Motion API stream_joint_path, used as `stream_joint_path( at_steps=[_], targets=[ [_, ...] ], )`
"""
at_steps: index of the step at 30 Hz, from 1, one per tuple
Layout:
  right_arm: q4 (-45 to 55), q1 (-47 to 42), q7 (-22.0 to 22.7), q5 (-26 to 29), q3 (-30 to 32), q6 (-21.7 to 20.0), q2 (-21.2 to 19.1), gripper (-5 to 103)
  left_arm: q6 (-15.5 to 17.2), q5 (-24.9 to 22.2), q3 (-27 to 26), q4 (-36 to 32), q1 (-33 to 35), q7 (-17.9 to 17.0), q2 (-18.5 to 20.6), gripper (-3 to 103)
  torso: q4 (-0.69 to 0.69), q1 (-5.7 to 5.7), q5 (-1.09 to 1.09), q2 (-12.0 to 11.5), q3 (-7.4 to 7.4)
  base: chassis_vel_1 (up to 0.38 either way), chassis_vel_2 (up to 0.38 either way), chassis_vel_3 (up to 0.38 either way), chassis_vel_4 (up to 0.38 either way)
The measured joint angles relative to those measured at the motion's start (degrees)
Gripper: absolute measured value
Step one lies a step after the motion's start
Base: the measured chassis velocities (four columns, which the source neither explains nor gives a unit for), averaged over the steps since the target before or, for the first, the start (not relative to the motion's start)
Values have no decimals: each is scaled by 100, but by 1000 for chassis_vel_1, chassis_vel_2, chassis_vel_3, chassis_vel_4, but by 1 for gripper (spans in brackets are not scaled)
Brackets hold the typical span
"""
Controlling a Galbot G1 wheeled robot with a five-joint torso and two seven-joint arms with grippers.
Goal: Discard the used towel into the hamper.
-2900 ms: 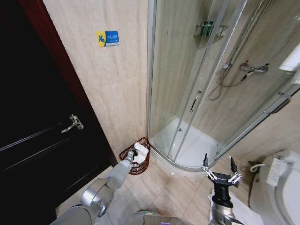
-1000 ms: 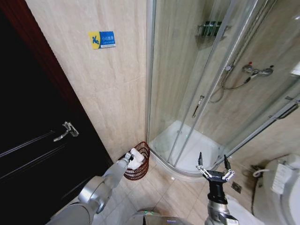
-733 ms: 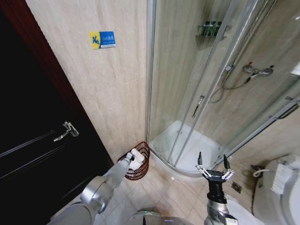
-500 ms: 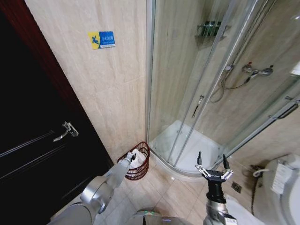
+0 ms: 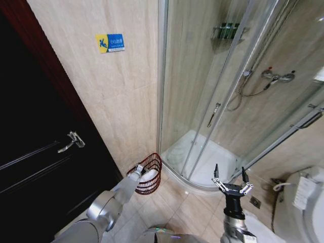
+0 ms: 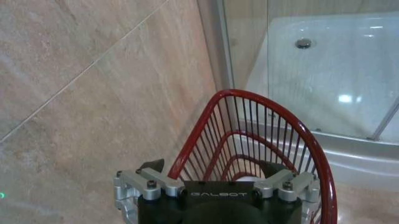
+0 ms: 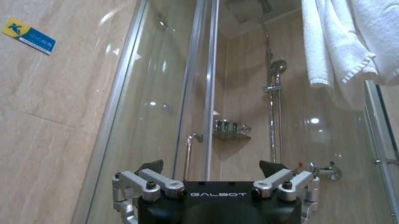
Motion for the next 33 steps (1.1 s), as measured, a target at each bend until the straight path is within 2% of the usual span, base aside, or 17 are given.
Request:
stream_joint_path(
  at_steps=[7,9,10,13,14,17,18,20,21,23,24,28,29,32,33],
  targets=[
    [70,16,-16,54,-6,0,-37,100,-80,-310,54,-676,317,45,283,100,-1,0,0,0,0,0,0,0,0],
    [93,43,-15,52,-11,0,-62,100,-222,-600,132,-1119,540,289,532,100,2,0,-2,0,0,0,0,0,0],
    [93,43,-15,52,-11,0,-62,100,-222,-600,132,-1119,540,289,532,100,2,0,-2,0,0,0,0,0,0],
    [145,52,6,52,-19,-52,-91,100,-269,-1131,323,-2073,969,694,998,100,2,0,-2,0,0,0,0,0,0],
    [145,52,6,52,-19,-52,-91,100,-269,-1131,323,-2073,969,694,998,100,2,0,-2,0,0,0,0,0,0],
    [257,88,42,92,-47,-320,-109,100,-45,-1878,381,-3426,1519,949,1537,100,-2,-1,-2,0,-1,0,0,0,0],
    [257,88,42,92,-47,-320,-109,100,-45,-1878,381,-3426,1519,949,1537,100,-2,-1,-2,0,-1,0,0,0,0],
    [315,138,62,148,-63,-546,-120,100,145,-2301,345,-4295,1957,1035,1969,100,0,-1,-3,-1,0,0,0,0,0],
    [315,138,62,148,-63,-546,-120,100,145,-2301,345,-4295,1957,1035,1969,100,0,-1,-3,-1,0,0,0,0,0],
    [353,224,102,226,-77,-795,-151,100,274,-2609,85,-5246,2425,1067,2437,100,1,-1,-1,0,-1,0,0,0,0],
    [353,224,102,226,-77,-795,-151,100,274,-2609,85,-5246,2425,1067,2437,100,1,-1,-1,0,-1,0,0,0,0],
    [498,315,219,372,-99,-1209,-235,100,294,-2905,-416,-6447,3239,1036,3032,100,1,-1,0,0,-1,0,0,0,0],
    [498,315,219,372,-99,-1209,-235,100,294,-2905,-416,-6447,3239,1036,3032,100,1,-1,0,0,-1,0,0,0,0],
    [588,346,264,425,-91,-1453,-251,100,196,-2993,-1013,-7160,3871,938,3178,100,1,-1,-3,0,-1,0,0,0,0],
    [588,346,264,425,-91,-1453,-251,100,196,-2993,-1013,-7160,3871,938,3178,100,1,-1,-3,0,-1,0,0,0,0]
  ],
)
